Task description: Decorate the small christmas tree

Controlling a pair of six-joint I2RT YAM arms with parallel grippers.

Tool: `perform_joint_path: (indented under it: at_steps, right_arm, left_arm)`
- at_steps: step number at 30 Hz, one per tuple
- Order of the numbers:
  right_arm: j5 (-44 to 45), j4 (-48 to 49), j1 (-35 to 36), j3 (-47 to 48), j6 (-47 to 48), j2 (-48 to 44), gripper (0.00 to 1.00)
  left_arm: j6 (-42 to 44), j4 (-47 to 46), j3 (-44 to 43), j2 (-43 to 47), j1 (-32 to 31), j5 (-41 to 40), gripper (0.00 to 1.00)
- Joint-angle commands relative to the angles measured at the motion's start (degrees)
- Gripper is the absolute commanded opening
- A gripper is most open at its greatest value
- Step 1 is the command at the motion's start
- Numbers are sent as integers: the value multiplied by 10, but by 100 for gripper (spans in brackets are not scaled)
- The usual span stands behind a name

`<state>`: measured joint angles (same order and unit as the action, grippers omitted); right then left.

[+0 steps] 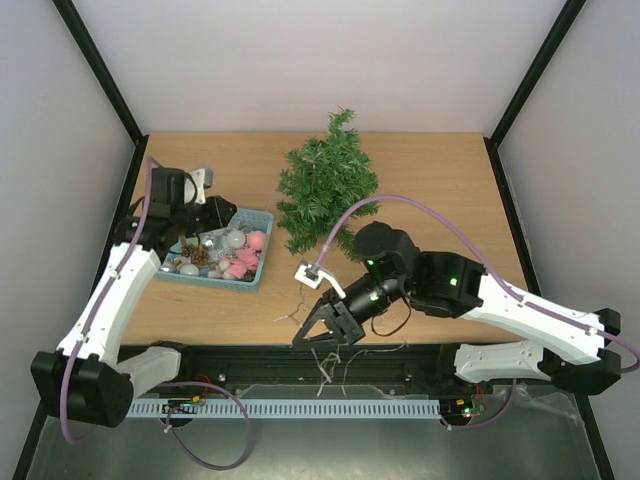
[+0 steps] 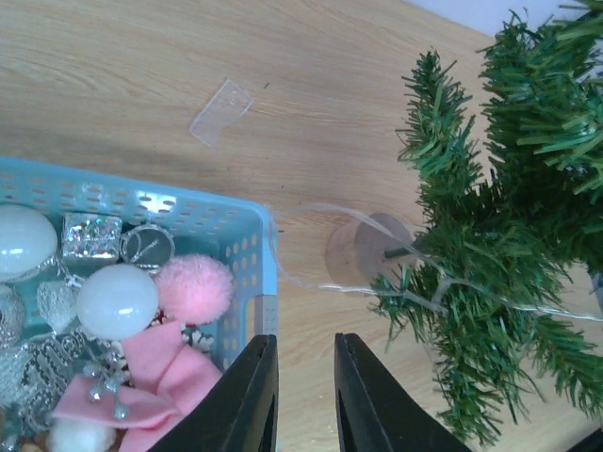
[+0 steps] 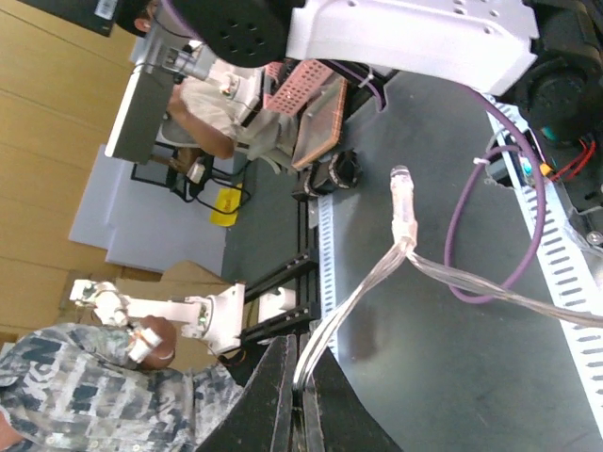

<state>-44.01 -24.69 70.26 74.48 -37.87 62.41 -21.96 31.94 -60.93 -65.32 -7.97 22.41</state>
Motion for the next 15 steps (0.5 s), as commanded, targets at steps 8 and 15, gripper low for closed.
perform_joint_path:
  at_steps: [8,15]
  right_arm:
    - [-41,34,5,19,8,-1,1]
    - [-28,26,5,37,11,2,1]
  left_arm:
    - [-41,-118,102,227,-110,43,33]
    - [-38,-207,203,256,-276,-62,52]
